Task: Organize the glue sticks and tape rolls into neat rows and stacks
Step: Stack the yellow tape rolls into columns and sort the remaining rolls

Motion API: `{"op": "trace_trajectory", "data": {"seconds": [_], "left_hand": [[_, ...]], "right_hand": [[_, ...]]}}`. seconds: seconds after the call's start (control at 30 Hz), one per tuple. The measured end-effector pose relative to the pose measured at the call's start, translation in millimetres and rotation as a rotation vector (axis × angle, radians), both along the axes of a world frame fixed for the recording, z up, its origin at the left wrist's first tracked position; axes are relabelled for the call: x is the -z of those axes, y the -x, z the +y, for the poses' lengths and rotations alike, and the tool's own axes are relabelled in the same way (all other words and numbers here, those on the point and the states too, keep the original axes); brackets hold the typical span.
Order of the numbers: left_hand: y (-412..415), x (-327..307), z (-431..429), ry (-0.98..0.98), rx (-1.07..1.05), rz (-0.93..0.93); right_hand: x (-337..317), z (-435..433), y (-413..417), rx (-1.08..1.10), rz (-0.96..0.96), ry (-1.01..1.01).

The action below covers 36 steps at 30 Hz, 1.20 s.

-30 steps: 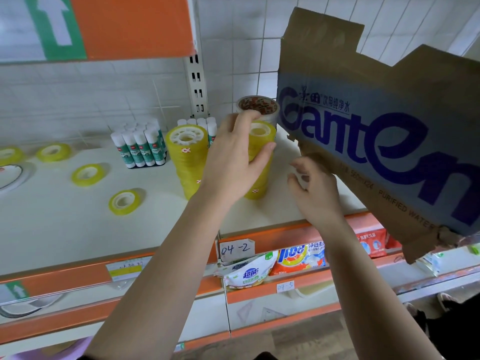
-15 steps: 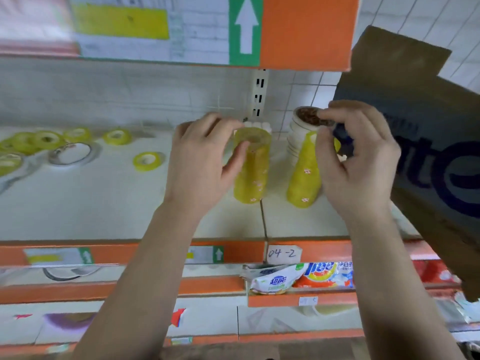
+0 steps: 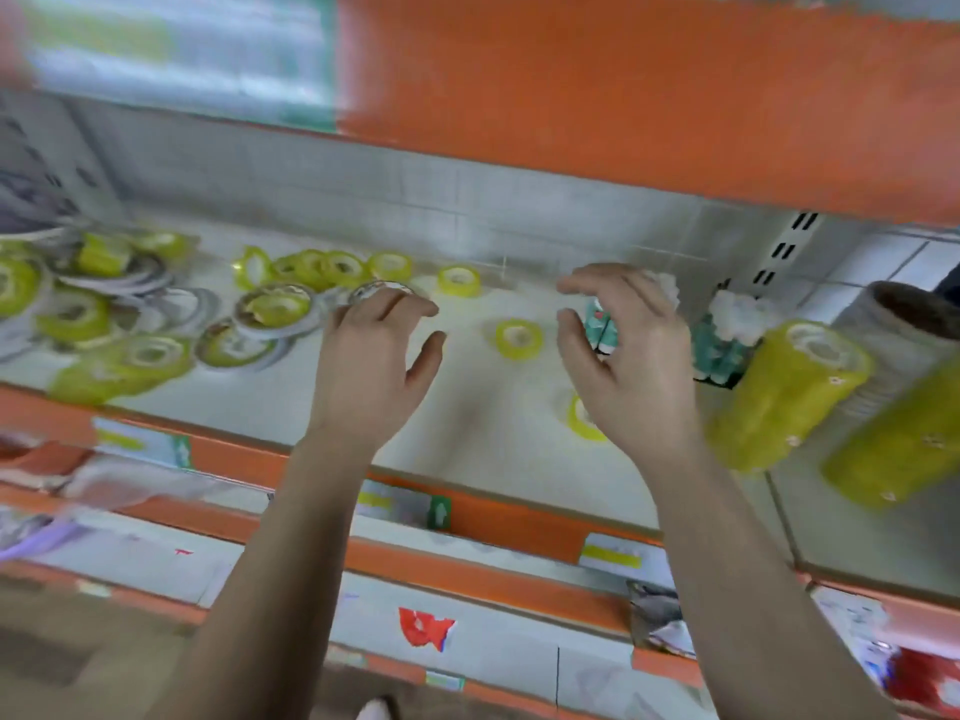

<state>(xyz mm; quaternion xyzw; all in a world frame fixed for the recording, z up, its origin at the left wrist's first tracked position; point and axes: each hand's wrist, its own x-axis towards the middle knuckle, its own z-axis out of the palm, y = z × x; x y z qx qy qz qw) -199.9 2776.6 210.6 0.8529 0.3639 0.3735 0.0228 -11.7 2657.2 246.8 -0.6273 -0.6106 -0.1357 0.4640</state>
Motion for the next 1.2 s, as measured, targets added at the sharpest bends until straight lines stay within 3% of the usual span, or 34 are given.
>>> {"op": "trace_trajectory", "data": {"seconds": [0.53, 0.8, 1.2], "left_hand": [[149, 22, 142, 0.027, -0.164, 0.013], [166, 22, 166, 0.054, -0.105, 0.032], [121, 6, 197, -0.073, 0.102, 0.123]], "right_hand": [[39, 187, 111, -0.066, 0.035, 0.290], [65, 255, 114, 0.026, -0.089, 0.548], [76, 269, 117, 0.145, -0.106, 0.562]]}}
